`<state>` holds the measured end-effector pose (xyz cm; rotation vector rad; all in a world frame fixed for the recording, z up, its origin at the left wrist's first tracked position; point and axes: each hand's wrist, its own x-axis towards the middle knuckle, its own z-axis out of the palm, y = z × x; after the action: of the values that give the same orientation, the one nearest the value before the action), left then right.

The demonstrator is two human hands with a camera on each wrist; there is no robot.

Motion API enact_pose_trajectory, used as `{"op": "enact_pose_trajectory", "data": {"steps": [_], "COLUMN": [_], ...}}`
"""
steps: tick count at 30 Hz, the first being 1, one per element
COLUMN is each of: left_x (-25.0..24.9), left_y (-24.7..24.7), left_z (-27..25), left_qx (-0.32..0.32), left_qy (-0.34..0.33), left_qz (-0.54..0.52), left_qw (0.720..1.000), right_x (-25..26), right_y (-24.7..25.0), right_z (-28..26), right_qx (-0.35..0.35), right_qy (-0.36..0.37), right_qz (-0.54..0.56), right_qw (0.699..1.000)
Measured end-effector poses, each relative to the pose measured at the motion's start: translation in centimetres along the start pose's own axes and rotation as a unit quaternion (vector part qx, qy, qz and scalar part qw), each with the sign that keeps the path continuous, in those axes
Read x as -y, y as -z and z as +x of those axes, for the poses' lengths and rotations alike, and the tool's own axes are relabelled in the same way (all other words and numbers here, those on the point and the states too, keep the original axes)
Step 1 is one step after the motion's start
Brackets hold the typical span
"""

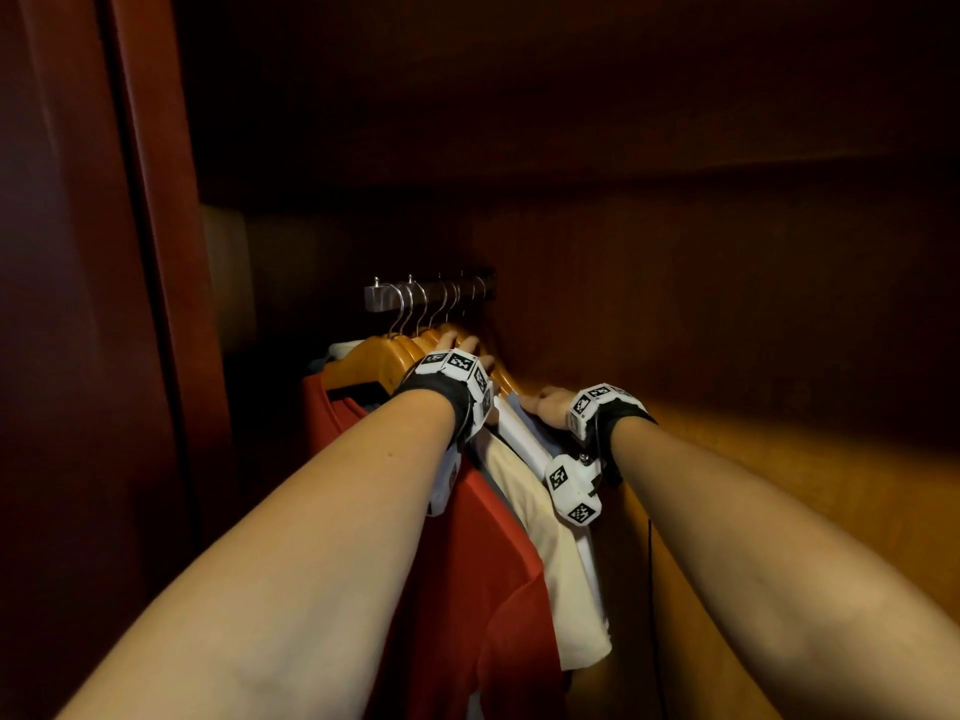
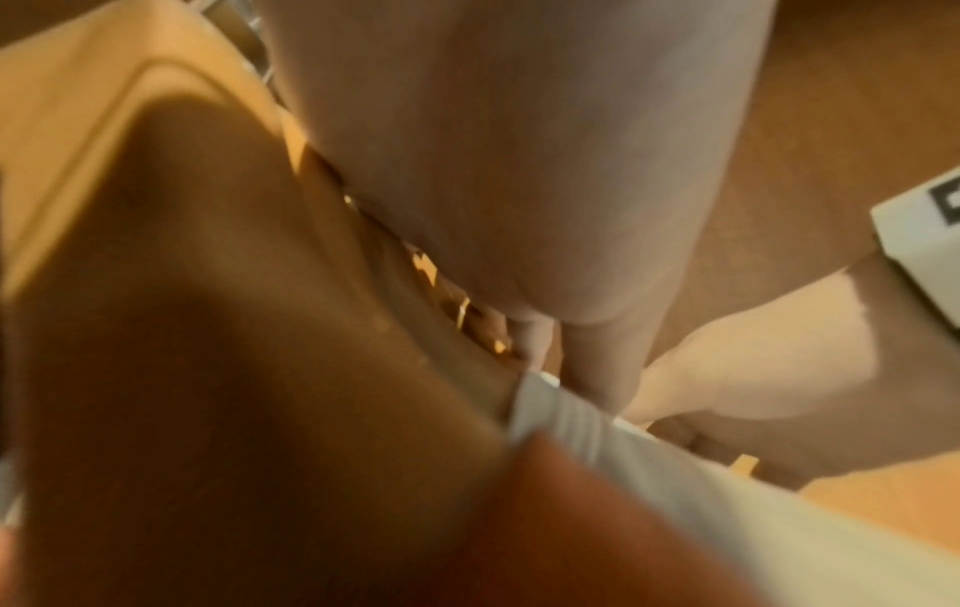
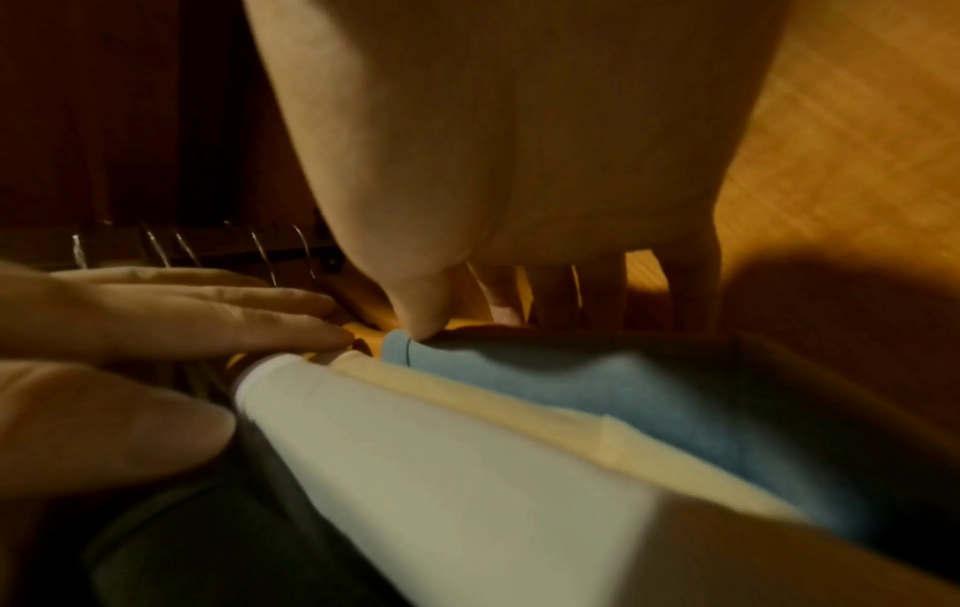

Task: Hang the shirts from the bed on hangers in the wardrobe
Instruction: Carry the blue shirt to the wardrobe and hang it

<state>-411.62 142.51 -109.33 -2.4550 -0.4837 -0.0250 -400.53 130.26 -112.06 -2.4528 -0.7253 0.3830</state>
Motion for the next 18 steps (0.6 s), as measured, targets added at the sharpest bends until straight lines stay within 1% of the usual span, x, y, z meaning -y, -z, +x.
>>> {"op": "enact_pose_trajectory", "data": {"steps": [2, 3, 5, 6, 7, 8, 10, 11, 12, 14, 16, 17, 18], "left_x": [0.3, 0.4, 0.3, 0.2, 0.1, 0.1, 0.2, 0.2, 0.3, 0.1, 0.0, 0.2, 0.6], "left_y": [-0.4, -0.5, -0.3, -0.3, 0.1, 0.1, 0.1, 0.3, 0.8, 1.4, 1.7, 1.7, 0.9], "left_z": [0.3, 0.3, 0.2, 0.5, 0.1, 0.4, 1.1, 1.1, 0.9, 0.5, 0.6, 0.8, 2.3], "left_qx": [-0.018, -0.027, -0.037, -0.045, -0.043, -0.038, -0.014, -0.007, 0.003, 0.000, 0.011, 0.011, 0.025], "left_qy": [0.002, 0.000, -0.015, -0.020, -0.008, -0.011, -0.012, -0.006, 0.003, 0.017, 0.016, 0.030, 0.040], "left_qz": [-0.036, -0.061, -0.060, -0.028, -0.024, -0.012, -0.049, -0.074, -0.070, -0.108, -0.117, -0.127, -0.137], "left_qw": [0.999, 0.998, 0.997, 0.998, 0.999, 0.999, 0.999, 0.997, 0.998, 0.994, 0.993, 0.991, 0.989], "right_x": [0.0, -0.1, -0.1, -0.1, 0.2, 0.6, 1.7, 2.3, 2.7, 3.6, 4.2, 4.3, 4.3], "right_y": [0.2, 0.5, 1.1, 1.4, 1.7, 1.9, 2.2, 2.2, 2.3, 2.2, 2.2, 2.1, 2.0], "right_z": [0.2, 0.4, 0.9, 1.1, 0.9, 0.5, -0.4, -0.7, -0.7, -1.0, -1.1, -1.2, -1.1], "right_qx": [0.002, -0.010, -0.045, -0.056, -0.062, -0.066, -0.074, -0.080, -0.086, -0.089, -0.083, -0.081, -0.080], "right_qy": [0.000, -0.002, -0.006, -0.008, -0.007, -0.003, 0.010, 0.018, 0.025, 0.039, 0.048, 0.049, 0.050], "right_qz": [-0.005, -0.017, -0.054, -0.074, -0.093, -0.109, -0.129, -0.131, -0.129, -0.115, -0.115, -0.118, -0.120], "right_qw": [1.000, 1.000, 0.998, 0.996, 0.994, 0.992, 0.989, 0.988, 0.988, 0.989, 0.989, 0.988, 0.988]}}
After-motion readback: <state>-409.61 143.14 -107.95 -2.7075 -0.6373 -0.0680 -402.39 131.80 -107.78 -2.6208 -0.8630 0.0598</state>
